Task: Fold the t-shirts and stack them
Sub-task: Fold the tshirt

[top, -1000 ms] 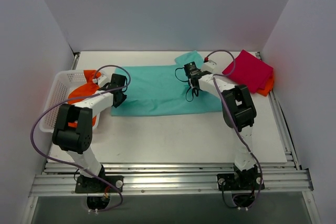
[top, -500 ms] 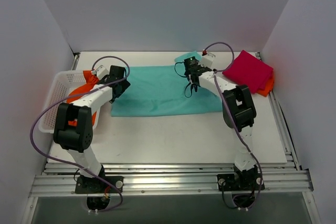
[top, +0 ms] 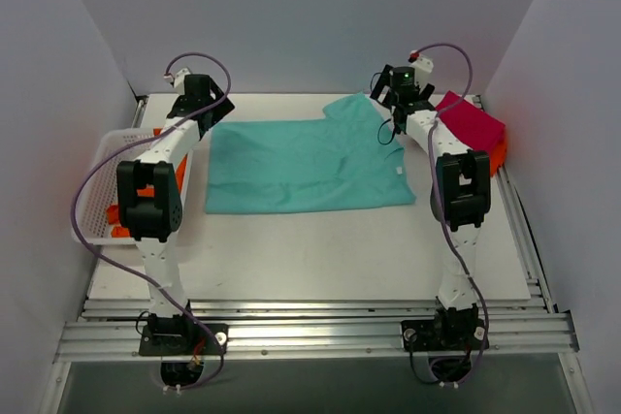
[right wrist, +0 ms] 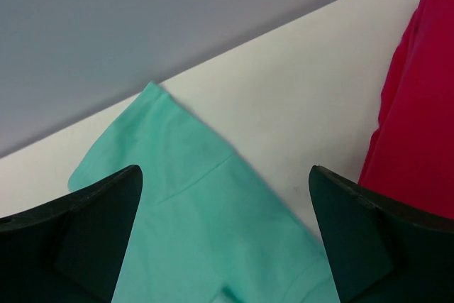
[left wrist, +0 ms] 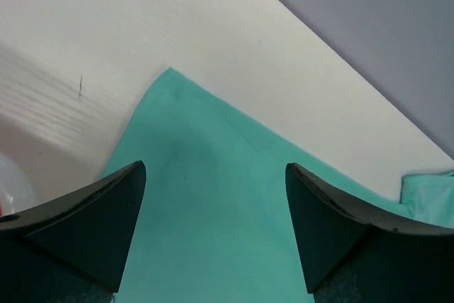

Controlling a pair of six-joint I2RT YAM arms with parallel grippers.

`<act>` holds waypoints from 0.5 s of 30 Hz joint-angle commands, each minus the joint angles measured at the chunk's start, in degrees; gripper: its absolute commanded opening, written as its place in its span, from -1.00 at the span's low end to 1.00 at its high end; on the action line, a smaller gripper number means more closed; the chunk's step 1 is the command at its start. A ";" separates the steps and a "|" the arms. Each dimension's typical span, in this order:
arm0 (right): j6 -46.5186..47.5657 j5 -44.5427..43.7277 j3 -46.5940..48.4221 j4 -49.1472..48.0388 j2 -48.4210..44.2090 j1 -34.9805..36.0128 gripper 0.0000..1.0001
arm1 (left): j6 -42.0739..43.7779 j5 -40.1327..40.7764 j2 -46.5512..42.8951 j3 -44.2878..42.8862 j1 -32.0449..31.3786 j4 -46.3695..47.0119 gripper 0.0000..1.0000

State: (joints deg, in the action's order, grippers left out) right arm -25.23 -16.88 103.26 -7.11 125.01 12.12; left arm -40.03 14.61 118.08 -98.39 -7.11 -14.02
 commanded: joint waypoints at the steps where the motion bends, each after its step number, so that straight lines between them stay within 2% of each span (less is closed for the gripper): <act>1: 2.02 9.03 7.09 -3.78 6.09 -3.14 0.99 | 1.63 -8.45 7.75 -6.80 3.59 0.22 0.76; 3: 2.12 16.05 11.06 -2.91 11.10 -4.29 0.95 | 1.10 -11.00 9.88 -8.74 4.47 0.05 0.74; 4: 1.77 16.27 14.04 -2.12 12.35 -4.82 0.93 | 0.92 -11.79 11.10 -9.53 4.91 0.39 0.72; 7: 2.64 18.64 13.72 -4.13 14.12 -4.47 0.93 | 1.44 -12.24 11.21 -8.75 4.83 2.77 0.71; 11: 1.42 19.70 6.63 -10.44 12.63 -4.30 0.90 | 1.54 -11.54 9.54 -5.95 4.57 3.30 0.68; 15: -0.25 20.93 -1.90 -16.96 6.85 -4.21 0.71 | 2.23 -11.27 5.59 -0.85 2.90 7.77 0.66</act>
State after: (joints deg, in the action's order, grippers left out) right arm -24.40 1.45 105.82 -16.51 139.22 7.55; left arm -39.46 3.97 129.16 -101.82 -2.98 -11.29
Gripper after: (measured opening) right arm 0.870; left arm 0.835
